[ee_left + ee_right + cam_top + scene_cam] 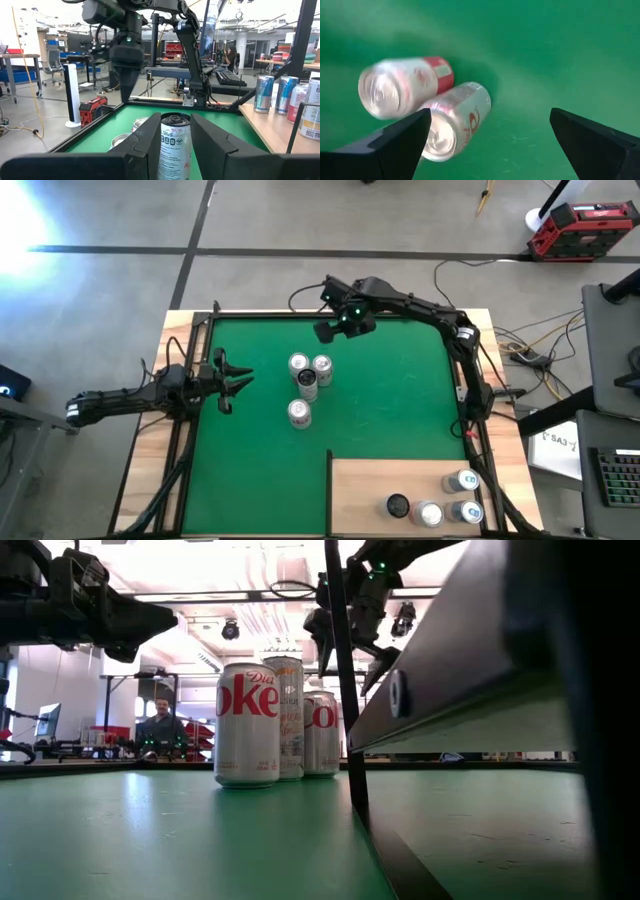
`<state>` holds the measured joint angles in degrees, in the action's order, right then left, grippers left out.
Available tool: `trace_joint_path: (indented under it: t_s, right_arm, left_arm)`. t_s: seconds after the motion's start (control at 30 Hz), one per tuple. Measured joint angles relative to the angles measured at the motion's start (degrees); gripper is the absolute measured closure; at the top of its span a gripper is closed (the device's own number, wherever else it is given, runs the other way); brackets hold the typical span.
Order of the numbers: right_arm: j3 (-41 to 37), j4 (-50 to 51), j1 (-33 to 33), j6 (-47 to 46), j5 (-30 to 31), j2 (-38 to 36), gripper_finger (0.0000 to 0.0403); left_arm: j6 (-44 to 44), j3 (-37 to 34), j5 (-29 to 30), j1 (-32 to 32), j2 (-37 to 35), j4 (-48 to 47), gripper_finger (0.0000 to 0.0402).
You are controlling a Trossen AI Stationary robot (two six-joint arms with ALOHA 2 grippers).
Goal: Place canned beverage on shelf
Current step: Put the right red silver soda can on the shelf
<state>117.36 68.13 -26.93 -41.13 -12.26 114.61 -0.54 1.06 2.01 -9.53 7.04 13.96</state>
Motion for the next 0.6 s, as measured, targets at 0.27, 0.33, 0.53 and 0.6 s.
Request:
trace_joint_path:
  t_s: [0.27,0.33,0.53,0.6]
  right_arm:
    - [0.0,-1.33,3.3,21.02,-1.14,0.0,0.0003]
    - [0.0,-1.3,3.79,27.88,-2.55,-0.02,0.0003]
    - [0.05,-0.87,5.68,43.87,-5.19,-0.02,0.0003]
    - [0.13,-0.9,5.75,46.71,-6.97,-0.02,0.0003]
  left_arm:
    - [-0.02,0.0,0.01,-0.01,0.01,0.0,0.0313]
    - [0.01,-0.01,0.01,0.01,0.0,0.0,0.0313]
    - [-0.01,0.0,0.0,0.01,0.01,0.0,0.0313]
    - [-0.01,-0.02,0.01,0.01,0.01,0.0,0.0313]
